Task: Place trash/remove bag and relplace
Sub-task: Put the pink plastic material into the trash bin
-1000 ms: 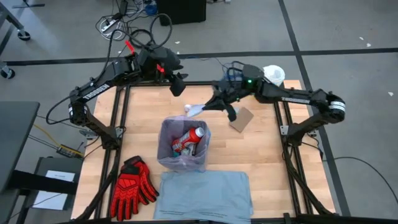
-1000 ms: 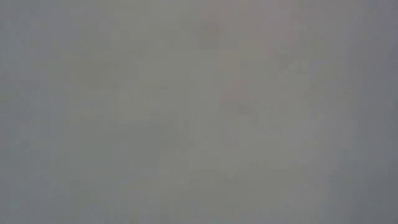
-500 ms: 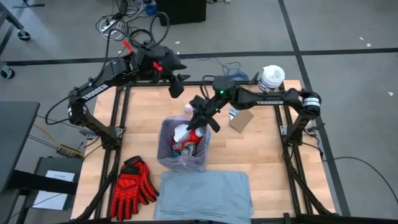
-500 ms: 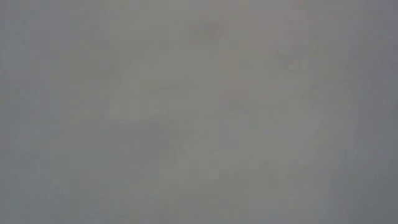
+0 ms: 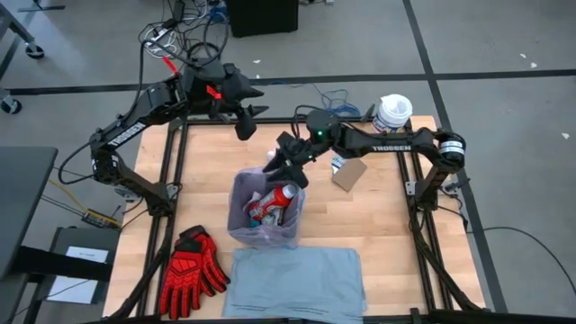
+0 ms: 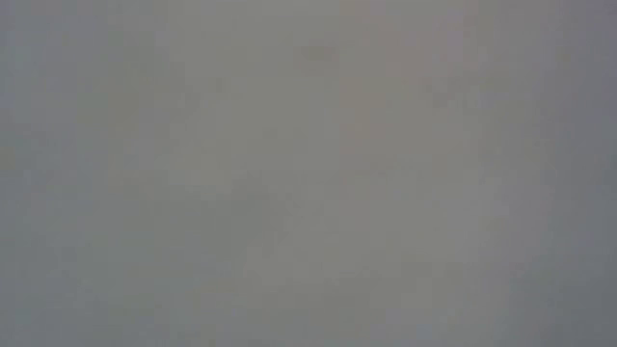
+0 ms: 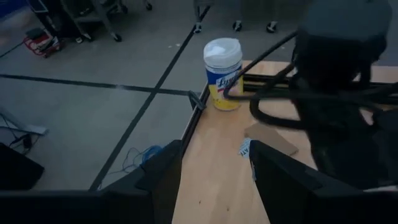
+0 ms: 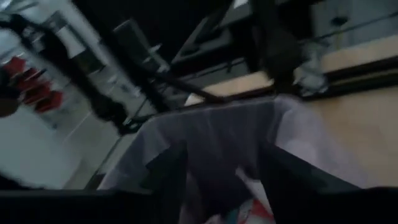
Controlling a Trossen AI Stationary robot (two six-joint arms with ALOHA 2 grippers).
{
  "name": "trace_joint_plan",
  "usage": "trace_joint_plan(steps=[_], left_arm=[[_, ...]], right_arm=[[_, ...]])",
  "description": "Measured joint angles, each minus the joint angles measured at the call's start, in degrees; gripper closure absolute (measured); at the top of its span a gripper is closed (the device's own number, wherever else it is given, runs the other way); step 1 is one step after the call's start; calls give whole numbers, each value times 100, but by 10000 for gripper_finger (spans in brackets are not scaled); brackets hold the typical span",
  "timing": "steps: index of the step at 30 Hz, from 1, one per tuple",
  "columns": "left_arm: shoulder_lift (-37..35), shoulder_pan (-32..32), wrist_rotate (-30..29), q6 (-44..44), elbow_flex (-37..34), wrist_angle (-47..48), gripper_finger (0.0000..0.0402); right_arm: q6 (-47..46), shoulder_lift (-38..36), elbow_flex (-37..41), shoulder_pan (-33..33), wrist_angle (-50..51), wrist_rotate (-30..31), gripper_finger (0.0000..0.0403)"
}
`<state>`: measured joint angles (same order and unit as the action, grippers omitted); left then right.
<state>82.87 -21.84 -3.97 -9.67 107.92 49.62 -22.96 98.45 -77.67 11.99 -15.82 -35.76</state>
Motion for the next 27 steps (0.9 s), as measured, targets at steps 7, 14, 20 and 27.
trace_joint_plan(steps=[7,14,20,27], left_arm=[[-690,-561,278,427,-1595,-797,204],[-1285,-1109,456,883,-3458,-1567,204],[-1467,-1731,701,1518,-4893,-2571,204],[-1467,-2016,938,2196,-6278,-4635,204]], right_arm=[[356,-607,0,0,1044,500,195],[766,-1251,0,94,2263,1256,202],[821,-1651,0,248,2727,1242,202],[1294,-1958,0,343,3155,1560,202]])
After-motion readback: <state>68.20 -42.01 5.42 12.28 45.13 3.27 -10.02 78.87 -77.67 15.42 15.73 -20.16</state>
